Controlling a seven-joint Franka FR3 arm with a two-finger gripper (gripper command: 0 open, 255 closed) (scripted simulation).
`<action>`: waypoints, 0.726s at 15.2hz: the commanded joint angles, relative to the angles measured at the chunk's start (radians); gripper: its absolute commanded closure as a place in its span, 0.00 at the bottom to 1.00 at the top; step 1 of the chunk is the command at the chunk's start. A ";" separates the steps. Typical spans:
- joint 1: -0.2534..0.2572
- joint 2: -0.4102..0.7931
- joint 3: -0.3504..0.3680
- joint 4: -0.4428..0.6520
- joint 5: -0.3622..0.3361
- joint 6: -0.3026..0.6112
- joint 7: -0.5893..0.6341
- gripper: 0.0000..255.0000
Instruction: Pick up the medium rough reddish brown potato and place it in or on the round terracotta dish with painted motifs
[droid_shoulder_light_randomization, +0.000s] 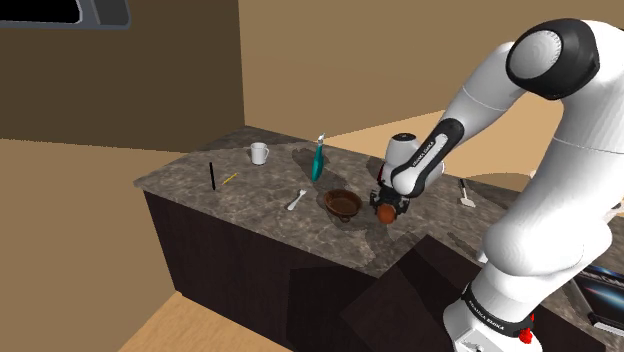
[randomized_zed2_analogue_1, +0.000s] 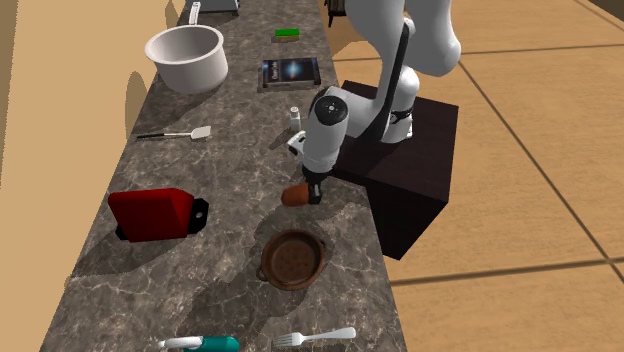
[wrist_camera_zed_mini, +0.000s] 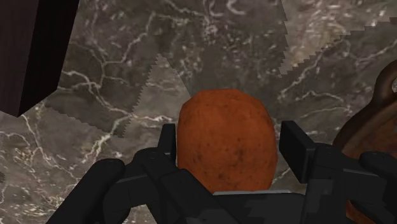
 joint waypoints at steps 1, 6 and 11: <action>-0.006 -0.037 0.012 -0.007 0.033 -0.029 -0.029 1.00; -0.006 -0.120 0.028 -0.014 0.104 -0.101 -0.089 1.00; 0.002 -0.197 0.032 -0.013 0.158 -0.177 -0.136 1.00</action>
